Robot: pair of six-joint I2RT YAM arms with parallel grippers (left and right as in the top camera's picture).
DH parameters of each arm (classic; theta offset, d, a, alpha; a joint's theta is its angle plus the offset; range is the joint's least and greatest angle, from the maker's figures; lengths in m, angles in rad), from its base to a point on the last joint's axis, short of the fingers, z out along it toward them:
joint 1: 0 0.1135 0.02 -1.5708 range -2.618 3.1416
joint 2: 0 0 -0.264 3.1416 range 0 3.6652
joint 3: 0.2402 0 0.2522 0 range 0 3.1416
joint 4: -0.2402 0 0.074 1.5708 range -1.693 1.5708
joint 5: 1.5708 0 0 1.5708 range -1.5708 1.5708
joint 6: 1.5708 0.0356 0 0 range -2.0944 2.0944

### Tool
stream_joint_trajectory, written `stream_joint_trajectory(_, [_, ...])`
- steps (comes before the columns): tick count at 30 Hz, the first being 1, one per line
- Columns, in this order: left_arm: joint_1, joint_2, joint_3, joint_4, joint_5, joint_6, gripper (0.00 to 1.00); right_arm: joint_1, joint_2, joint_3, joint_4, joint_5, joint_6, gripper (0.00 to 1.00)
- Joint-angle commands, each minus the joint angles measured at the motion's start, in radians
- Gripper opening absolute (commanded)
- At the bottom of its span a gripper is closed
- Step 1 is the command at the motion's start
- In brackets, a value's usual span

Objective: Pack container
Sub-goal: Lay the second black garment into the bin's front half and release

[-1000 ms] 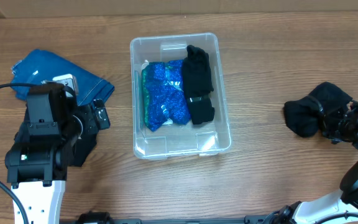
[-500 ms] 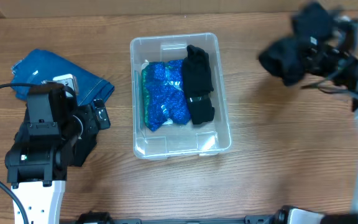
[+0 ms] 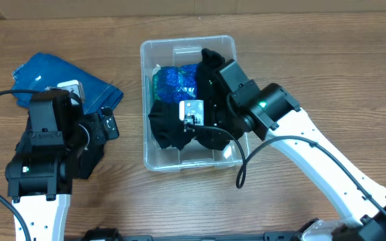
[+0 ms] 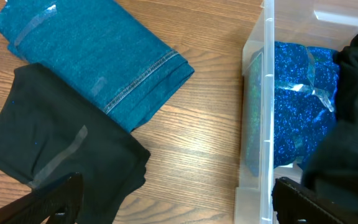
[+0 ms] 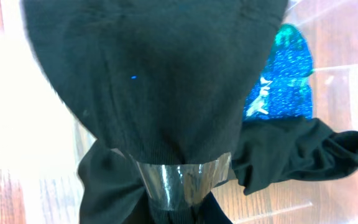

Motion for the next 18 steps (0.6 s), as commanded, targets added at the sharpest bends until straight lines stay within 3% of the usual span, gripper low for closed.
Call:
stream_joint_trajectory(1, [-0.005, 0.003, 0.023, -0.008, 0.012, -0.018, 1.00, 0.008, 0.064, 0.016, -0.008, -0.010, -0.029, 0.04])
stream_joint_trajectory(13, [-0.005, 0.016, 0.023, -0.010, 0.012, -0.018, 1.00, 0.008, 0.182, -0.030, -0.011, -0.003, -0.029, 0.04])
stream_joint_trajectory(14, [-0.005, 0.016, 0.023, -0.010, 0.012, -0.018, 1.00, 0.006, 0.182, -0.030, 0.022, 0.012, -0.015, 0.55])
stream_joint_trajectory(15, [-0.005, 0.016, 0.023, -0.010, 0.012, -0.018, 1.00, 0.003, 0.182, -0.030, 0.071, 0.052, 0.041, 1.00])
stream_joint_trajectory(17, [-0.005, 0.016, 0.023, -0.011, 0.012, -0.018, 1.00, -0.012, 0.182, -0.030, 0.213, 0.247, 0.339, 1.00])
stream_joint_trajectory(18, [-0.005, 0.016, 0.023, -0.011, 0.012, -0.018, 1.00, -0.016, 0.182, -0.030, 0.235, 0.301, 0.408, 1.00])
